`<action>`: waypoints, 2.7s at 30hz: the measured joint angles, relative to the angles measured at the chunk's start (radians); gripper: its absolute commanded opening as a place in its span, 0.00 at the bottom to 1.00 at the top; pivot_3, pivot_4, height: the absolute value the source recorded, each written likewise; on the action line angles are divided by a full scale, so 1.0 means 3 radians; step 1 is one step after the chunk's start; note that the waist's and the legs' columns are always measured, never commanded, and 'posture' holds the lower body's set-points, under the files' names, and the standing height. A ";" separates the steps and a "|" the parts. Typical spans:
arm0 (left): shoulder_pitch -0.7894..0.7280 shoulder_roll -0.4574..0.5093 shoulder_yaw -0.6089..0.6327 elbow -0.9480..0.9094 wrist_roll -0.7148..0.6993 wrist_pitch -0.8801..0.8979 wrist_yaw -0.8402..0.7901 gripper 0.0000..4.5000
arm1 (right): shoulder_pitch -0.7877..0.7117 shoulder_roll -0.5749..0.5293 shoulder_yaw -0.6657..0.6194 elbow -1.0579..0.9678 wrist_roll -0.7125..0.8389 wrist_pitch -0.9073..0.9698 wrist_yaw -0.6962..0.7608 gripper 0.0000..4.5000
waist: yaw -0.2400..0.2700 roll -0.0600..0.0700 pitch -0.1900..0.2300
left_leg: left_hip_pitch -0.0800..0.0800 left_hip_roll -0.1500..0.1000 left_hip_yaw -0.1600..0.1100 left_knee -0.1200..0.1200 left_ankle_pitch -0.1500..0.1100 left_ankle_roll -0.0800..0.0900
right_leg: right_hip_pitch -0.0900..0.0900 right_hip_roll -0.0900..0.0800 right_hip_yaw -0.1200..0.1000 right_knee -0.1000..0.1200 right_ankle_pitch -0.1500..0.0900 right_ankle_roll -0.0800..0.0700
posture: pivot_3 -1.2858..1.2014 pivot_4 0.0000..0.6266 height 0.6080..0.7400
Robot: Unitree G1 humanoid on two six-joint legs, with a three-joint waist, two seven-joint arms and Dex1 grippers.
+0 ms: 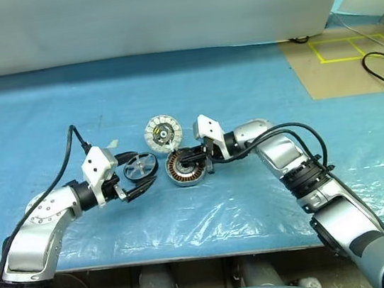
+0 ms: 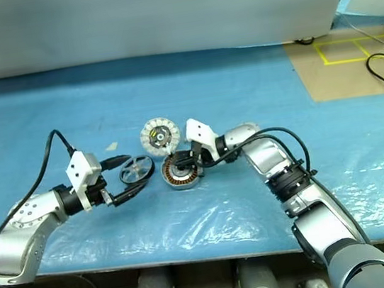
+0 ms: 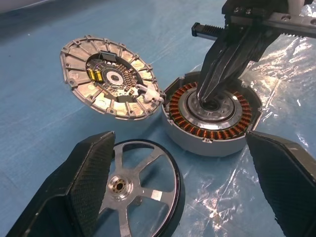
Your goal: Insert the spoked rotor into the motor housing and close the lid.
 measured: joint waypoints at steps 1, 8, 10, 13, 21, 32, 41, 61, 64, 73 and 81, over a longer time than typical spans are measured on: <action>0.0000 -0.0002 -0.0004 -0.0010 -0.0001 0.0000 0.0000 1.00 | 0.0001 -0.0001 0.0009 0.0016 -0.0022 -0.0035 -0.0001 0.01 | -0.0003 0.0000 0.0000 | 0.0000 0.0000 0.0000 0.0000 0.0000 0.0000 | 0.0000 0.0000 0.0000 0.0000 0.0000 0.0000 | 0.52 0.24 1.00; -0.0001 -0.0016 -0.0013 -0.0015 -0.0002 0.0007 0.0001 1.00 | 0.0067 -0.0003 0.0049 0.0121 -0.0088 -0.0154 0.0035 0.01 | -0.0014 0.0000 0.0000 | 0.0001 0.0000 0.0000 0.0000 0.0000 0.0000 | 0.0000 0.0000 0.0000 0.0001 0.0000 0.0000 | 0.52 0.24 1.00; 0.0005 -0.0016 -0.0013 -0.0015 -0.0002 0.0007 0.0002 1.00 | 0.0071 -0.0002 0.0055 0.0126 -0.0099 -0.0176 0.0039 0.01 | -0.0015 0.0000 0.0000 | 0.0002 0.0000 0.0000 0.0000 0.0000 0.0000 | 0.0001 0.0000 0.0000 0.0002 0.0000 0.0000 | 0.52 0.24 1.00; 0.0008 -0.0018 -0.0013 -0.0015 -0.0002 0.0010 0.0005 1.00 | 0.0071 -0.0002 0.0062 0.0155 -0.0143 -0.0276 0.0038 0.01 | -0.0016 0.0000 0.0000 | 0.0003 0.0000 0.0000 0.0001 0.0000 0.0000 | 0.0002 0.0000 0.0000 0.0002 0.0000 0.0000 | 0.52 0.24 1.00; 0.0016 -0.0018 -0.0006 -0.0003 -0.0003 0.0009 0.0002 1.00 | 0.0065 -0.0005 -0.0059 0.0126 -0.0001 -0.0051 0.0060 0.01 | -0.0015 0.0000 0.0000 | 0.0002 0.0000 0.0000 0.0001 0.0000 0.0000 | 0.0002 0.0000 0.0000 0.0002 0.0000 0.0000 | 0.52 0.24 1.00; 0.0041 0.0030 0.0172 0.0262 -0.0020 -0.0043 -0.0004 1.00 | -0.0074 -0.0281 -0.0405 -0.0587 0.0396 0.0542 0.0141 0.01 | -0.0008 0.0000 0.0000 | 0.0002 0.0000 0.0000 -0.0001 0.0000 0.0000 | 0.0001 0.0000 0.0000 0.0002 0.0000 0.0000 | 0.52 0.24 1.00; 0.0218 0.0088 0.0451 0.0322 -0.0314 0.0212 -0.0028 1.00 | 0.0119 -0.0378 -0.0390 -0.0685 0.0385 0.0588 0.0026 0.01 | -0.0021 0.0000 0.0000 | 0.0003 0.0000 0.0000 -0.0001 0.0000 0.0000 | 0.0001 0.0001 0.0000 0.0002 0.0000 -0.0001 | 0.52 0.24 1.00; -0.1001 0.0803 0.0210 0.0521 -0.0778 0.1103 -0.0230 1.00 | 0.0154 -0.0469 -0.0275 -0.0532 0.0258 0.0414 0.0006 0.01 | 0.0060 0.0000 0.0000 | 0.0008 -0.0008 0.0002 0.0002 0.0000 -0.0001 | 0.0004 -0.0002 0.0004 0.0007 -0.0002 0.0002 | 0.52 0.24 1.00; -0.1464 0.0941 -0.0348 0.0834 -0.0507 0.1190 -0.0639 1.00 | 0.0162 -0.0466 -0.0277 -0.0535 0.0249 0.0399 -0.0021 0.01 | 0.0059 0.0000 0.0000 | 0.0005 -0.0009 0.0001 -0.0001 0.0001 -0.0002 | 0.0001 -0.0002 0.0002 0.0006 -0.0002 0.0002 | 0.52 0.24 1.00; -0.2752 0.0810 -0.1571 0.2043 0.0586 0.0703 -0.1800 1.00 | 0.0434 -0.0464 -0.0281 -0.0684 0.0247 0.0422 -0.0206 0.01 | 0.0075 -0.0001 0.0001 | 0.0006 -0.0022 -0.0001 -0.0021 0.0002 -0.0003 | 0.0003 -0.0015 -0.0003 0.0004 0.0003 0.0011 | 0.52 0.24 1.00; -0.2978 0.0474 -0.1831 0.2501 0.1107 0.0344 -0.2093 1.00 | 0.0560 -0.0490 -0.0274 -0.0824 0.0232 0.0450 -0.0313 0.01 | 0.0074 -0.0001 0.0001 | 0.0008 -0.0025 -0.0005 -0.0021 0.0002 -0.0003 | 0.0006 -0.0017 -0.0004 0.0004 0.0004 0.0012 | 0.52 0.24 1.00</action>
